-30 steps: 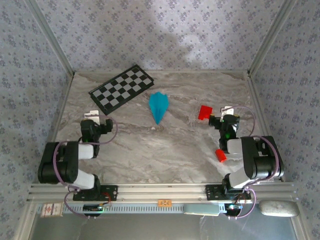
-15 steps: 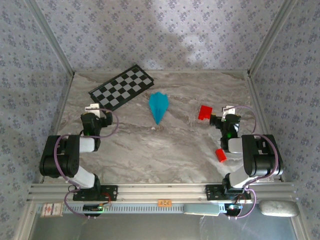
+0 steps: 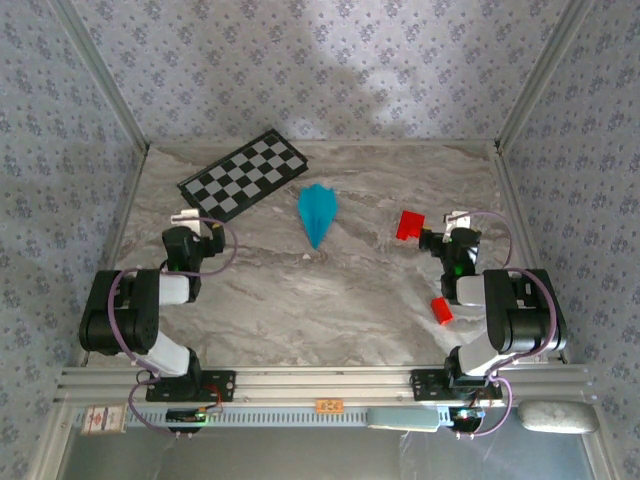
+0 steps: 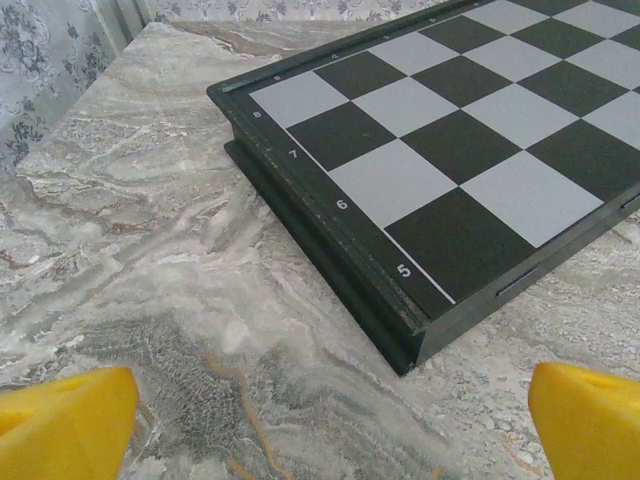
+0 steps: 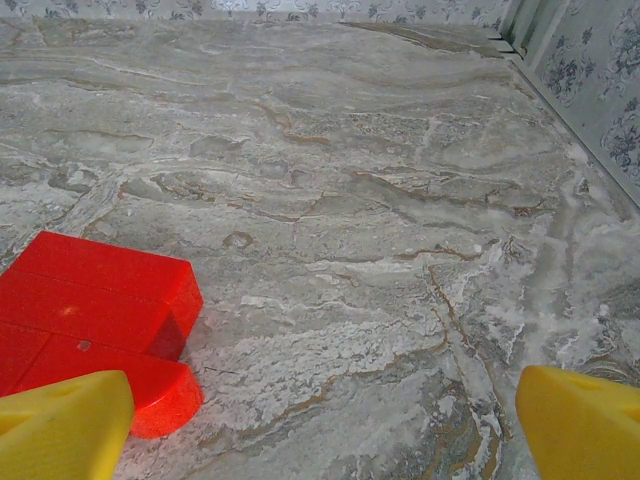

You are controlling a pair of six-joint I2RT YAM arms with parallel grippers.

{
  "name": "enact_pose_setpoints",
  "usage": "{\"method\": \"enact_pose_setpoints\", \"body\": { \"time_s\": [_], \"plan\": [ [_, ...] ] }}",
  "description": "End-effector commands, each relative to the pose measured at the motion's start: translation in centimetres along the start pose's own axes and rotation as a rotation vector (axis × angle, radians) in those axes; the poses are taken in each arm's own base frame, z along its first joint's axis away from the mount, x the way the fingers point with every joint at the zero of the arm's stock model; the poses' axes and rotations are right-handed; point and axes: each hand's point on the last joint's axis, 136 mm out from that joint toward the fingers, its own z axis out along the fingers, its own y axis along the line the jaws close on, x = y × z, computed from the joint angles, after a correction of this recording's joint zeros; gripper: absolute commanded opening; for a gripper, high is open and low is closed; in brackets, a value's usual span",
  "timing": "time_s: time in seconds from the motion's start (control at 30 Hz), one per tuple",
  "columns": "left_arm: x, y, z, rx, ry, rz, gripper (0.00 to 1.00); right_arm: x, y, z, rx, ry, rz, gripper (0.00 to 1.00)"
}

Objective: Fold a paper plane with a square sheet of paper (pick it up from the middle)
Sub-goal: Reset both arms

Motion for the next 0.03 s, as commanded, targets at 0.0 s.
{"method": "enact_pose_setpoints", "body": {
  "time_s": [0.0],
  "plan": [
    [-0.65,0.21,0.32,-0.010,-0.015,-0.007,1.00,-0.63,-0.07,0.28,-0.001,-0.009,0.013,1.00]
  ]
}}
